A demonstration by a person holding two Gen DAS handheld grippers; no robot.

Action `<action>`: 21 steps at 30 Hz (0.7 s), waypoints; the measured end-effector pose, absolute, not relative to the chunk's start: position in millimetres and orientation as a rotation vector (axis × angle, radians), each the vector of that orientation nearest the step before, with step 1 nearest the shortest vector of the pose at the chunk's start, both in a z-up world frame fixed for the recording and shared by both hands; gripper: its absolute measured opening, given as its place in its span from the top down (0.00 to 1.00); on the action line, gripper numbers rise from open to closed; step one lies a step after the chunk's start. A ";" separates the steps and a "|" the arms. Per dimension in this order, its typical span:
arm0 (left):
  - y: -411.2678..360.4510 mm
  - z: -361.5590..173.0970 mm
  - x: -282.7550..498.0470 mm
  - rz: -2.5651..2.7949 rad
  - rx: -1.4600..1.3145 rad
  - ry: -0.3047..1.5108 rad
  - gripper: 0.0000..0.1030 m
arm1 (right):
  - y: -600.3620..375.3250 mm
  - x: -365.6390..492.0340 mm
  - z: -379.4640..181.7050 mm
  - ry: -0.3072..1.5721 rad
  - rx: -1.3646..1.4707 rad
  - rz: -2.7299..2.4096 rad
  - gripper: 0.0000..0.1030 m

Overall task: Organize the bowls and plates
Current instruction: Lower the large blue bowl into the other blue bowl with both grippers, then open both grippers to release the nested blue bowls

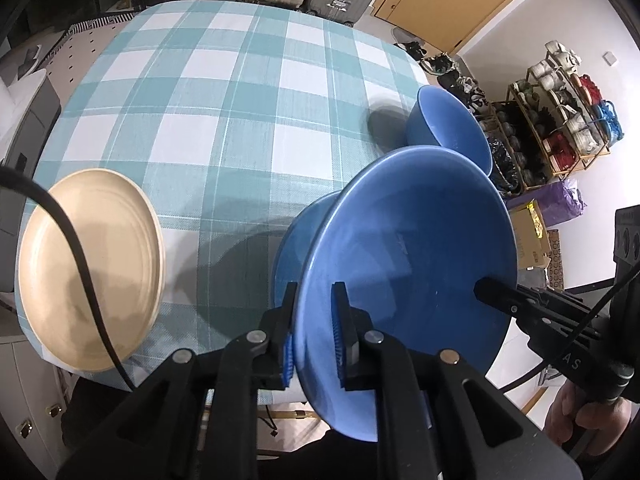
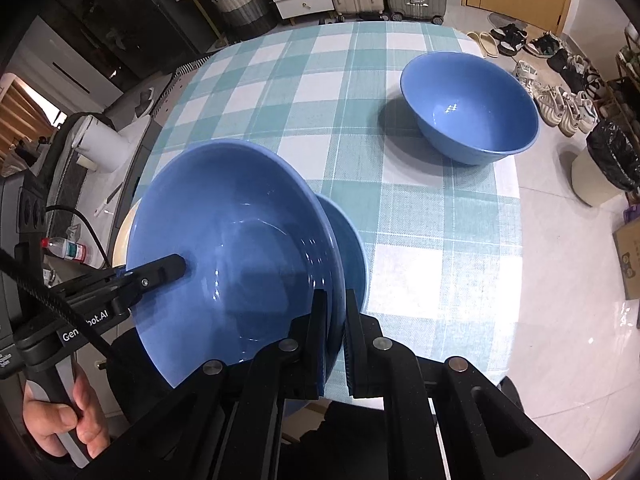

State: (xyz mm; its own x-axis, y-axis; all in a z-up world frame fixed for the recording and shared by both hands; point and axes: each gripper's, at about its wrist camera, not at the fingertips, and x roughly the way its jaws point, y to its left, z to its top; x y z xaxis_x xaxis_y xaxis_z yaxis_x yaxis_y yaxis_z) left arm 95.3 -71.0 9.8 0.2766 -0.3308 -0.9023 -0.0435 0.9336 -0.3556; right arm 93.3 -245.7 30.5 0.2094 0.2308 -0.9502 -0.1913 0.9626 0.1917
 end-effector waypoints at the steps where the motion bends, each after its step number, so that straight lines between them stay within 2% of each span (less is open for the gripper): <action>1: -71.4 8.6 96.1 -0.194 -0.336 1.287 0.89 | -245.8 93.8 28.6 1.327 0.035 0.293 0.93; 21: -73.8 -17.8 94.3 -0.176 -0.289 1.326 0.86 | -243.2 94.6 -6.5 1.331 0.028 0.276 0.93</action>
